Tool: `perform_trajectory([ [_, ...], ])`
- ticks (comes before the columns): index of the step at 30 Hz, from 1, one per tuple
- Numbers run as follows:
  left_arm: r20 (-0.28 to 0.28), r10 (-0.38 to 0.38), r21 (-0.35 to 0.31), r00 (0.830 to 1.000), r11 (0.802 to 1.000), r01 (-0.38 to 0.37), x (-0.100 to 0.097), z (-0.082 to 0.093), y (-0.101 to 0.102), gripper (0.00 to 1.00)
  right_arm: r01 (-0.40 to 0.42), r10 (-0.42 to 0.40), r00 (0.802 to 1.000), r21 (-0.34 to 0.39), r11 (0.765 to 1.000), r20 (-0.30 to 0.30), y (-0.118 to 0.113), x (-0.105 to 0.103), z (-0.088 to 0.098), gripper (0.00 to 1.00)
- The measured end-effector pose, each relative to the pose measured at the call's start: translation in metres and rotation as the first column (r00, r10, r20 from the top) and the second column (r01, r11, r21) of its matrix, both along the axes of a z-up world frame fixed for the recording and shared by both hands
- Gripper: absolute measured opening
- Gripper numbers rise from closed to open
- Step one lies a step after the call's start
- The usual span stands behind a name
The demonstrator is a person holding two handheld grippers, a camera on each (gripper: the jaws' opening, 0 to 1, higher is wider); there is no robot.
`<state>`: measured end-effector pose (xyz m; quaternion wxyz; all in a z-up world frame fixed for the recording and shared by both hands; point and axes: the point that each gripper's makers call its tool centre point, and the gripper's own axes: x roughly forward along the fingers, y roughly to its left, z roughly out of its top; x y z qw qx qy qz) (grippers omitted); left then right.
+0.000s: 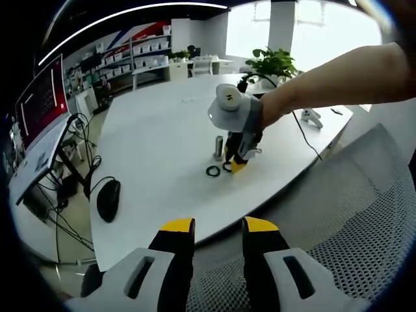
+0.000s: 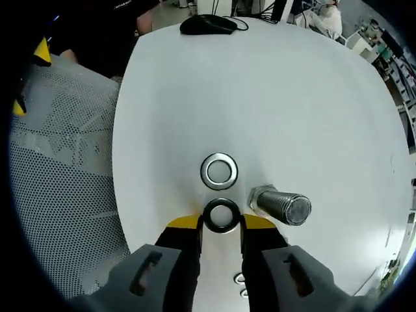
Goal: Place the washer onto the threaded stud by aligning its center hole with the stud, sliding it down to the base, and recovering from edge contact or off-axis alignment until the washer reaches the visible bottom stop.
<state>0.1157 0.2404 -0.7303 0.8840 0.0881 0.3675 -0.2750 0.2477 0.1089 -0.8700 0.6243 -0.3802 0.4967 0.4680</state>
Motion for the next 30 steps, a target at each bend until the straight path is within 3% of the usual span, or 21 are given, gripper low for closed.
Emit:
perform_trajectory([
  [10,-0.001,-0.002,0.001,1.000,1.000,0.002,0.000,0.000,0.000,0.27,-0.017,0.017,1.000,-0.022,1.000,-0.011,-0.004,-0.003,0.003,0.23],
  [21,-0.001,-0.007,0.000,1.000,1.000,0.007,0.000,0.000,0.000,0.27,0.004,-0.003,1.000,0.016,1.000,-0.028,-0.006,0.001,0.030,0.23],
  [30,0.001,-0.008,-0.001,1.000,1.000,0.008,0.000,0.000,-0.001,0.27,-0.040,0.040,0.999,0.015,0.999,-0.015,-0.006,0.000,0.046,0.23],
])
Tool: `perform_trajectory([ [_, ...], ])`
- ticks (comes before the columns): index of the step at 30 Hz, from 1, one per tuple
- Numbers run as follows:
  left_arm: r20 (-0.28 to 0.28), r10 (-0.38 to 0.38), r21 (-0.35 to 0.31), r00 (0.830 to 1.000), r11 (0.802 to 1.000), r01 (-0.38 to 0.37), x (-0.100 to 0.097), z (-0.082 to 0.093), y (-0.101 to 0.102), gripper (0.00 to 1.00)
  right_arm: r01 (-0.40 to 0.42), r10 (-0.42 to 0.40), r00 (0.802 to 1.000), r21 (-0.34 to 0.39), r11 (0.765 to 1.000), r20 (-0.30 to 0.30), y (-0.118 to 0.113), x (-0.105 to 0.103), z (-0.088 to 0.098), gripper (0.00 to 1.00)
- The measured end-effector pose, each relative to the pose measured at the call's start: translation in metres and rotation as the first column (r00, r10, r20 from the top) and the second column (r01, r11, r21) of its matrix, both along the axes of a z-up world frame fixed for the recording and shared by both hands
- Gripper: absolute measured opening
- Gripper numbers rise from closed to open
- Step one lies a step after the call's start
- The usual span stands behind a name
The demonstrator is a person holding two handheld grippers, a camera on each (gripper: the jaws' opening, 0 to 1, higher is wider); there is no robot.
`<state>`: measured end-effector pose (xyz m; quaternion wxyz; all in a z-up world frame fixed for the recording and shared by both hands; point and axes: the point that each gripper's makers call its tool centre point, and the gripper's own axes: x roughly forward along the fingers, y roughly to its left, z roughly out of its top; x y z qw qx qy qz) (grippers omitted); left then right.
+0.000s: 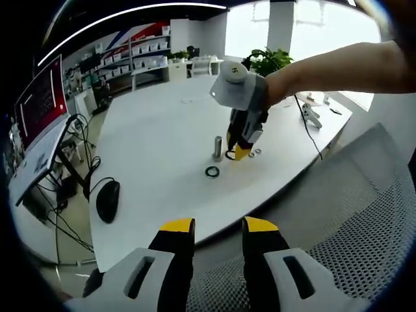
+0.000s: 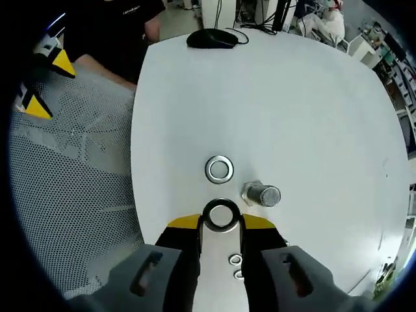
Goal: Place the washer onto the threaded stud by aligning its center hole with the stud, sliding it down to the base, and recovering from edge contact or off-axis alignment until the washer reaches the visible bottom stop.
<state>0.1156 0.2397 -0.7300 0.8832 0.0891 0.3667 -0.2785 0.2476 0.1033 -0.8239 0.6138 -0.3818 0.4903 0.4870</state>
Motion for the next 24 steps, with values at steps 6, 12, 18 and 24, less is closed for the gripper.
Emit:
perform_trajectory([
  [6,0.000,0.000,0.000,1.000,1.000,0.000,0.000,0.000,0.000,0.27,0.005,-0.005,1.000,0.014,1.000,0.021,0.001,0.008,0.010,0.23],
  [12,0.001,0.002,0.000,1.000,1.000,-0.002,0.000,0.000,0.000,0.27,-0.016,0.015,0.998,0.015,1.000,0.068,0.002,0.018,0.019,0.23],
  [18,0.000,0.002,0.001,1.000,1.000,-0.002,0.000,0.000,0.000,0.27,-0.025,0.023,0.996,0.018,1.000,0.089,0.005,0.021,0.023,0.23],
  [24,0.000,0.002,0.000,1.000,1.000,-0.002,0.000,0.000,0.000,0.27,-0.031,0.029,0.992,0.015,0.999,0.125,0.006,0.031,0.026,0.23],
])
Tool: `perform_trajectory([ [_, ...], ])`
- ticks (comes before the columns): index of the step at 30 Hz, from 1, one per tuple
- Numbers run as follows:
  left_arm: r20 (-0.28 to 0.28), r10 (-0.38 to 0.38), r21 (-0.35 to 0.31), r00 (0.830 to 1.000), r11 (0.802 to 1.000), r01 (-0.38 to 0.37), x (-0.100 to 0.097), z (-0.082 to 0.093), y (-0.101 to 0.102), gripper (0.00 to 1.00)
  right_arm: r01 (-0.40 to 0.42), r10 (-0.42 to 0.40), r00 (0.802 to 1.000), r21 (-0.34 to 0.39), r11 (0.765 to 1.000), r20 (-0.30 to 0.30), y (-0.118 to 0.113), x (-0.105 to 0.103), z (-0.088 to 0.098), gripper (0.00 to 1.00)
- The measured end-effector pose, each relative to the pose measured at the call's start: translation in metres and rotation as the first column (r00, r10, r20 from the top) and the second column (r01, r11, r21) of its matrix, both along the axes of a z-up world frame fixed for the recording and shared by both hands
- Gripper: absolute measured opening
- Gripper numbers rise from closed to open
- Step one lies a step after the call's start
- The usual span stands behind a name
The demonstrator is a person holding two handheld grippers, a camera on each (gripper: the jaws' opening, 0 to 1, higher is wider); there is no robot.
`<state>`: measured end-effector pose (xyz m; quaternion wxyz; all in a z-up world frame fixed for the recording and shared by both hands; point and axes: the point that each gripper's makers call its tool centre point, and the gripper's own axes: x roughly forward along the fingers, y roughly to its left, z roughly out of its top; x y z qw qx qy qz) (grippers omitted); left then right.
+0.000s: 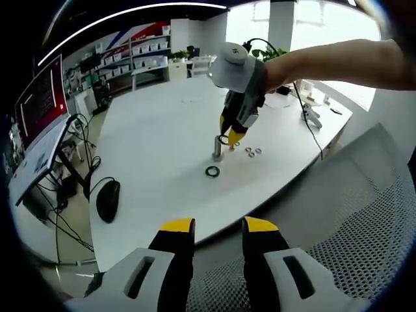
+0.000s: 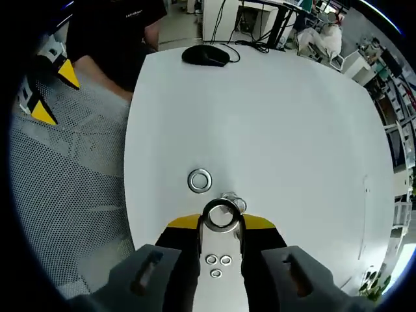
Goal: Place the washer onto the threaded stud by aligning its center hole with the stud, sliding it down to the base, and recovering from edge contact or off-axis alignment until the washer reaches the visible bottom stop.
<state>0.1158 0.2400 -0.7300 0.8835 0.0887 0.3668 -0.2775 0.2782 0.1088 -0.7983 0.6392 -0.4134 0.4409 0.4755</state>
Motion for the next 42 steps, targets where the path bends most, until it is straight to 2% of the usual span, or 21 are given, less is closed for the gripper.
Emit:
perform_trajectory([
  [8,-0.001,0.001,0.000,1.000,1.000,-0.001,0.000,0.000,0.000,0.27,-0.011,0.012,0.998,-0.009,1.000,0.060,0.004,0.013,-0.005,0.23],
  [19,-0.002,0.003,-0.001,1.000,1.000,-0.003,0.000,0.000,0.001,0.27,-0.014,0.015,1.000,-0.037,0.999,0.027,0.004,0.015,-0.020,0.23],
  [29,-0.004,0.005,-0.002,1.000,1.000,-0.005,-0.001,0.000,0.001,0.27,-0.024,0.024,1.000,-0.068,0.997,-0.003,0.003,0.012,-0.042,0.23],
  [42,-0.007,0.007,-0.004,1.000,1.000,-0.007,-0.001,-0.001,0.001,0.27,0.006,-0.010,0.999,-0.071,0.997,-0.049,0.003,0.013,-0.059,0.23],
])
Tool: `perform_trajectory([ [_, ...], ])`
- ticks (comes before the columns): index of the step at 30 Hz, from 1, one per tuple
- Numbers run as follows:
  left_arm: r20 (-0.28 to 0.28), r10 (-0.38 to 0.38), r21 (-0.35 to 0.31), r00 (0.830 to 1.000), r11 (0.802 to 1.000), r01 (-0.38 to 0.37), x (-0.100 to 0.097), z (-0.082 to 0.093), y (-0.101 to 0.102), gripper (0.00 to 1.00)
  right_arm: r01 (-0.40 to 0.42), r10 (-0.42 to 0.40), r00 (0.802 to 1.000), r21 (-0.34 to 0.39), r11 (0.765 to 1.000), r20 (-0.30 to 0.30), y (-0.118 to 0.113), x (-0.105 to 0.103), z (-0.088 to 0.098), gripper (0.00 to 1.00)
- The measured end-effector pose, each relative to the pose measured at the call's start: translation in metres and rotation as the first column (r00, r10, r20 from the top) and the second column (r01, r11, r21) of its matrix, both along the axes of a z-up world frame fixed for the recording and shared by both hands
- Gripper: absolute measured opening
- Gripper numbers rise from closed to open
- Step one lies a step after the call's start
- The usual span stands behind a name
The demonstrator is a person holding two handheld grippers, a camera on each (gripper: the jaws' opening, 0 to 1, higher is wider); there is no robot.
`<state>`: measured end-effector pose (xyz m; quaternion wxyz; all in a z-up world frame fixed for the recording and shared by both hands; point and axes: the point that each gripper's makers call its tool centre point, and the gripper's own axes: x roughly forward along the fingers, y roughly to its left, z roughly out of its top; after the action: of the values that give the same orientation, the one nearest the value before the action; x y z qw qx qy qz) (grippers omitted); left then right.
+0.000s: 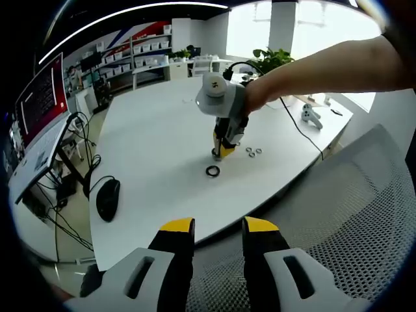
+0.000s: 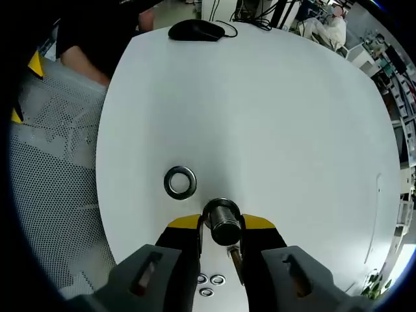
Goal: Place the washer onto the threaded stud by aligning its center hole with the stud, sliding it down to the base, and recovering from edge contact or off-axis alignment until the washer reaches the visible bottom stop.
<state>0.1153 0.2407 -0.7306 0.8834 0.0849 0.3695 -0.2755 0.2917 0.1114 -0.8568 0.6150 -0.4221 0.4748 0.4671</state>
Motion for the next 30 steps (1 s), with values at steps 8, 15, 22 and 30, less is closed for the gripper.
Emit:
perform_trajectory([
  [8,-0.001,-0.001,-0.002,1.000,1.000,0.001,0.000,0.000,0.000,0.27,-0.036,0.036,0.999,0.006,0.999,-0.040,-0.001,-0.005,-0.002,0.24],
  [15,-0.004,-0.004,-0.001,1.000,1.000,0.004,0.000,0.000,-0.001,0.27,-0.014,0.014,1.000,0.047,0.999,-0.013,0.001,-0.002,0.003,0.36],
  [22,-0.004,-0.006,-0.001,1.000,1.000,0.006,0.000,0.000,-0.001,0.27,-0.035,0.032,0.999,0.100,0.994,0.028,0.010,-0.002,0.022,0.40],
  [30,-0.003,-0.007,-0.001,1.000,1.000,0.007,0.000,0.000,-0.001,0.27,-0.123,0.112,0.991,0.151,0.981,0.077,0.031,-0.007,0.044,0.46],
])
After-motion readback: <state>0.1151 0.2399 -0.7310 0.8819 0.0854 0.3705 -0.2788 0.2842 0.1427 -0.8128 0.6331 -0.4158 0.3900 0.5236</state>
